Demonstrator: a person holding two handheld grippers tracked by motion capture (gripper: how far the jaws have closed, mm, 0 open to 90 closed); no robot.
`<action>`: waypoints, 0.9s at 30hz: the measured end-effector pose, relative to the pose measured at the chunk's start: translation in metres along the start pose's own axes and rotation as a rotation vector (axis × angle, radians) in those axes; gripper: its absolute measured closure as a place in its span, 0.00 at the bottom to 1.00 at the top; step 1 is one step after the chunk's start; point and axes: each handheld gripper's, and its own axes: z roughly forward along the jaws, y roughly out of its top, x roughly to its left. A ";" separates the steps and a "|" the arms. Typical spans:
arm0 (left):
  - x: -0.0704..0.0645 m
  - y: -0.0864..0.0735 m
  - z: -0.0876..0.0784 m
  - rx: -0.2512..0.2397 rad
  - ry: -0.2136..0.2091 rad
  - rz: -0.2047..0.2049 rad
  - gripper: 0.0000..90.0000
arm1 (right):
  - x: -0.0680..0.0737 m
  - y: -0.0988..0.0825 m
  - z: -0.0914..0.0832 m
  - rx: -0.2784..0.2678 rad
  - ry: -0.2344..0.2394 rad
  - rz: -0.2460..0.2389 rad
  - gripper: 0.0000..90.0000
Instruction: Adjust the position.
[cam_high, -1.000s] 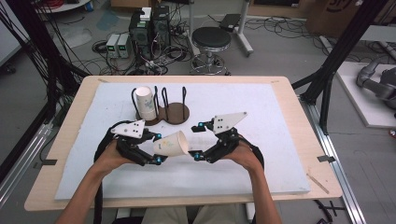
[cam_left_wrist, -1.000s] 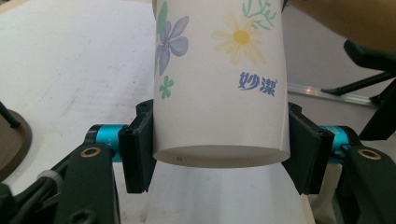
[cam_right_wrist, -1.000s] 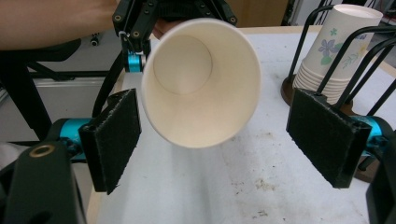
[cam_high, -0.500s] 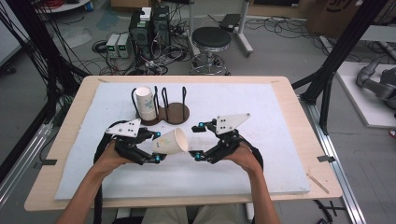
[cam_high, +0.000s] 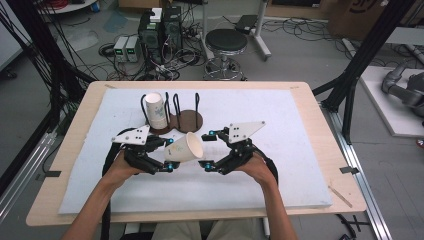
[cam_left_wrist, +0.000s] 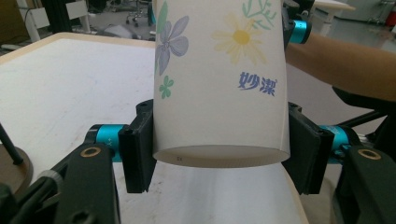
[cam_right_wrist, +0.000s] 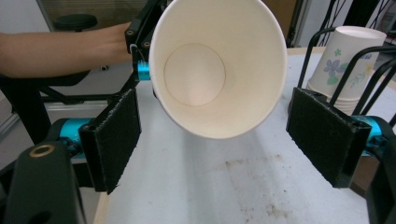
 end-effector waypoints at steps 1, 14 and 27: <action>0.000 0.000 0.000 0.000 0.000 0.006 0.40 | 0.000 0.000 0.001 0.001 0.000 -0.002 0.20; -0.002 0.001 0.007 -0.026 -0.028 0.015 0.40 | 0.000 0.000 0.004 -0.011 0.015 0.008 0.20; -0.004 0.002 0.014 -0.027 -0.047 0.019 0.40 | 0.001 0.000 0.011 -0.009 0.040 0.013 0.20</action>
